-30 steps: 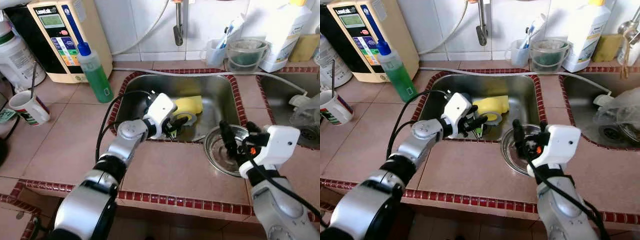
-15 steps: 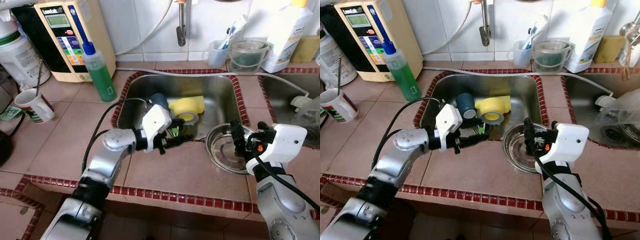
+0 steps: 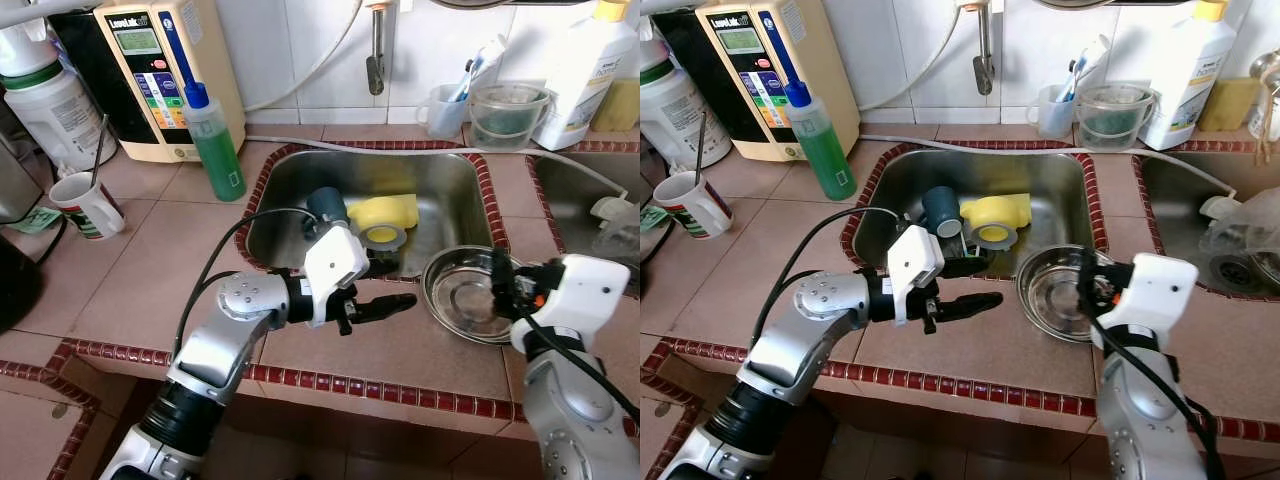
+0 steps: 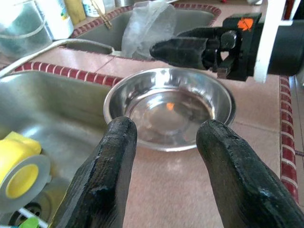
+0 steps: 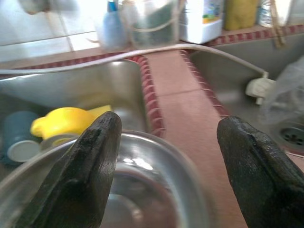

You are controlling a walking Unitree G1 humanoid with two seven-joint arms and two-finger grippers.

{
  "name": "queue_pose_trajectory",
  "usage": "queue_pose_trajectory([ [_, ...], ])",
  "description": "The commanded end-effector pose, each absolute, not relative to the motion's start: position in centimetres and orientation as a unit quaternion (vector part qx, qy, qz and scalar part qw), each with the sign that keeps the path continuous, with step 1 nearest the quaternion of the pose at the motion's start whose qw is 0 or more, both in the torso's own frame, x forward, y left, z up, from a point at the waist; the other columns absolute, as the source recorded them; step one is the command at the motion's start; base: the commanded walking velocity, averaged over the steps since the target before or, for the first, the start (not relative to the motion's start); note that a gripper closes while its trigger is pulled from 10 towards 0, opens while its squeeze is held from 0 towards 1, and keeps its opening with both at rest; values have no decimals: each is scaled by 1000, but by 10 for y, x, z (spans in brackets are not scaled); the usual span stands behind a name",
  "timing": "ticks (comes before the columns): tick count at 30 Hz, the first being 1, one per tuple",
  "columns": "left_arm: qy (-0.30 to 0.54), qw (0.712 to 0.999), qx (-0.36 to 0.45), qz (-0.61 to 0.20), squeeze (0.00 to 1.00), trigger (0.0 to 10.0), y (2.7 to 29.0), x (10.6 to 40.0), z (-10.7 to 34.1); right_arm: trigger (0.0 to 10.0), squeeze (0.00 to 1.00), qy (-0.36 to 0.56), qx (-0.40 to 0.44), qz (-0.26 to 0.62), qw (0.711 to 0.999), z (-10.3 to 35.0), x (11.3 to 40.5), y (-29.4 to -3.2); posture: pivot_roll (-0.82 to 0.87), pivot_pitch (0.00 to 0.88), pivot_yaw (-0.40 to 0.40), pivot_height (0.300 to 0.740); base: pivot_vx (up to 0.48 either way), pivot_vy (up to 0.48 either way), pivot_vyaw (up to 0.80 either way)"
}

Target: Kitchen organization

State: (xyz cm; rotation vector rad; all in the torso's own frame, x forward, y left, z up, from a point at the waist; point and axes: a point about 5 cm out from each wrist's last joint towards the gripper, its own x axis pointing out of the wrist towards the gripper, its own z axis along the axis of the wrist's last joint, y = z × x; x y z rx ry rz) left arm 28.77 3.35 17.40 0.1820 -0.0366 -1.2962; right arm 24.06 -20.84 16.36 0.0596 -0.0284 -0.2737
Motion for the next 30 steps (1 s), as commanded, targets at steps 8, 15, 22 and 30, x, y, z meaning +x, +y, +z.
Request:
queue_pose_trajectory([
  [8,-12,793,82,-604,0,10000,30,281,178,10000,0,5,30,-185,982,152,235,-219,-147,87,134,740,0,0,0],
  [15,-9,787,91,-610,0,10000,26,274,181,10000,0,35,48,-188,980,139,233,-217,-137,96,130,740,0,0,0],
  [22,-10,790,84,-608,0,10000,25,268,183,10000,0,55,62,-180,980,129,235,-216,-128,97,119,740,0,0,0],
  [30,-15,794,75,-603,0,10000,23,267,188,0,0,57,88,-178,978,128,238,-216,-120,93,111,740,0,0,0],
])
